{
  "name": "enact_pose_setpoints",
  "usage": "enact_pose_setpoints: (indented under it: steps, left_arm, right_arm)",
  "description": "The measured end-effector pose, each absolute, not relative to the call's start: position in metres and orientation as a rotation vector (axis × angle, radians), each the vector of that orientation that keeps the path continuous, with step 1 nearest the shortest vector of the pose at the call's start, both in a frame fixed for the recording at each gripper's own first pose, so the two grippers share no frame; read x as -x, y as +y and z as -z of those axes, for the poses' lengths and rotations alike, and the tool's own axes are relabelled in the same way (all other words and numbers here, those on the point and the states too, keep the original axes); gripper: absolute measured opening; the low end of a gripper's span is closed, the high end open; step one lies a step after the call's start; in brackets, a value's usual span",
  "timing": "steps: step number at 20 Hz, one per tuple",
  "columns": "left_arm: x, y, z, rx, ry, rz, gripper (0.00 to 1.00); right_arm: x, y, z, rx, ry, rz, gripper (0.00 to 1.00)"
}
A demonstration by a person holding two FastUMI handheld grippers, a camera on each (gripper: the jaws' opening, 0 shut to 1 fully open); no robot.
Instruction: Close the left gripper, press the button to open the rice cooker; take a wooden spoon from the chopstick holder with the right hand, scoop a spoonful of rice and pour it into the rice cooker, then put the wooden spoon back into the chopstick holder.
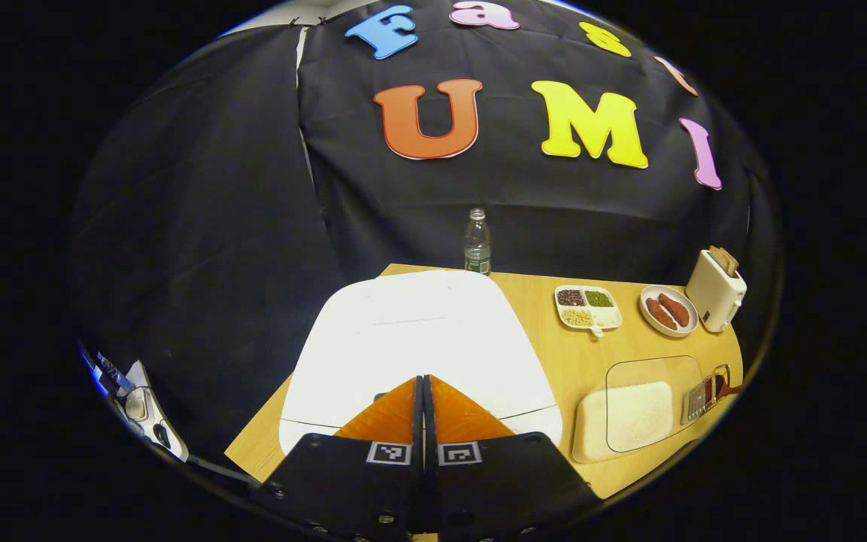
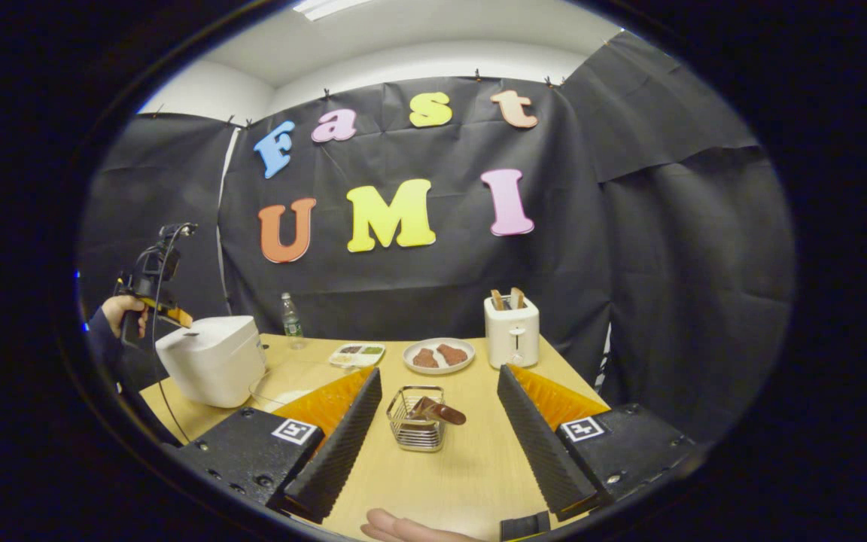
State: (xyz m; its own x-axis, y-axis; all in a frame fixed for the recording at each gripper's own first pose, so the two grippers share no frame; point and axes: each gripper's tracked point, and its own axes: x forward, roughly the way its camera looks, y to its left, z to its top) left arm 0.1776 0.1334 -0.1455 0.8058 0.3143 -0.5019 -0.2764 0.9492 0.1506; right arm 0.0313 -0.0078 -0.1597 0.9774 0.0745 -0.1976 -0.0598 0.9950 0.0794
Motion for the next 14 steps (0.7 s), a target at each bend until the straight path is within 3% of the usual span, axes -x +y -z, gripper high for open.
enact_pose_setpoints:
  steps: [14]
  left_arm:
    - [-0.181, 0.136, 0.153, -0.140, 0.532, -0.317, 0.00]
  right_arm:
    - [-0.022, 0.000, 0.164, -0.061, 0.199, -0.085, 1.00]
